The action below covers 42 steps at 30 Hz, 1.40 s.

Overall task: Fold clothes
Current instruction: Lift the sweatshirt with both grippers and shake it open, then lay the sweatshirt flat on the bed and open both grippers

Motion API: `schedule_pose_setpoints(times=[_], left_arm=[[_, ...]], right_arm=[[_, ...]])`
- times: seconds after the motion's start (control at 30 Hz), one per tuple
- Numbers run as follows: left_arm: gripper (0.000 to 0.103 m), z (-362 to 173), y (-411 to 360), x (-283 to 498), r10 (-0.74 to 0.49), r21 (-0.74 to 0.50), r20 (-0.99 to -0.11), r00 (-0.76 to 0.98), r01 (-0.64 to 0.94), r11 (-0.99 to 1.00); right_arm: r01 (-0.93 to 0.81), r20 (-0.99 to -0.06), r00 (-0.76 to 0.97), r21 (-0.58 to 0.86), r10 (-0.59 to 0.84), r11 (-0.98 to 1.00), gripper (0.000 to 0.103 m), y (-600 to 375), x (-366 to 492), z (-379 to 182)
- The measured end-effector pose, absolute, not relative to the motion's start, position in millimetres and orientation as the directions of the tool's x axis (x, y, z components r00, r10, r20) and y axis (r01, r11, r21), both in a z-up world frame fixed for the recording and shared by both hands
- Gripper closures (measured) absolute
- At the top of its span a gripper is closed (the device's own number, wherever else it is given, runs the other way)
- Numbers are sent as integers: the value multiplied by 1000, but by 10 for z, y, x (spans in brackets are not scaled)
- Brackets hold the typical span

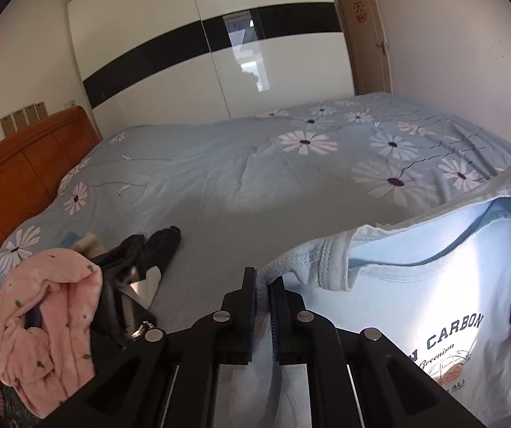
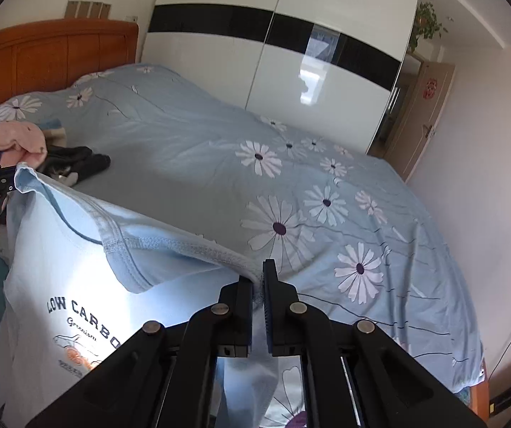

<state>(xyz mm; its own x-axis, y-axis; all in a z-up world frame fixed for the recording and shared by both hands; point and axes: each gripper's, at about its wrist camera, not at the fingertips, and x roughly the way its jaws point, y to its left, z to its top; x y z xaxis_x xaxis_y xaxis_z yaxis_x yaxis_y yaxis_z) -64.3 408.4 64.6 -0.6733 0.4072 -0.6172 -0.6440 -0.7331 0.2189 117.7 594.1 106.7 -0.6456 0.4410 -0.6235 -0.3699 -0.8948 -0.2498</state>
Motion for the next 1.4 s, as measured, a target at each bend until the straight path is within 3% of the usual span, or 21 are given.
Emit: schedule_pose_setpoints(times=[0.37,0.6,0.73,0.77,0.8,0.83,0.9,1.13,1.23,1.4], left_arm=[[95,-282,4853,-1520,308,194,-738,-600,-626,-755],[95,-724,5020,-1684,259,191,-808,-529,-652,-734],[90,-789,4947,-1729,277,106,-853,-443,-665,-739],[79,-756,4904,-1726,295,73,-858,-420,-669,-740],[58,-723,4861,-1722,313,40,-863,-396,-672,-739],[48,-690,4818,-1719,331,7,-867,-372,-674,-738],[43,-610,4721,-1698,367,-53,-869,-331,-676,-735],[42,-108,3764,-1169,404,-52,-799,-446,-618,-785],[40,-63,3230,-714,391,-3,-748,-535,-588,-809],[40,-200,2452,-104,393,-41,-711,-583,-524,-851]], right_arm=[[-393,-741,-525,-224,418,-892,98,6693,271,116],[-410,-811,-465,-156,353,-899,98,6921,34,-402],[-405,-826,-446,-159,346,-900,98,6911,-1,-508],[-397,-822,-450,-167,350,-902,97,6891,8,-493],[-390,-818,-454,-175,354,-904,92,6871,17,-478],[-383,-814,-458,-182,357,-906,86,6850,27,-463],[-367,-802,-482,-180,352,-912,47,6796,99,-359],[-344,-748,-588,-111,306,-933,46,6437,940,97],[-321,-758,-598,-70,259,-945,46,6138,1492,64],[-303,-794,-578,-3,186,-953,46,5698,2158,-172]])
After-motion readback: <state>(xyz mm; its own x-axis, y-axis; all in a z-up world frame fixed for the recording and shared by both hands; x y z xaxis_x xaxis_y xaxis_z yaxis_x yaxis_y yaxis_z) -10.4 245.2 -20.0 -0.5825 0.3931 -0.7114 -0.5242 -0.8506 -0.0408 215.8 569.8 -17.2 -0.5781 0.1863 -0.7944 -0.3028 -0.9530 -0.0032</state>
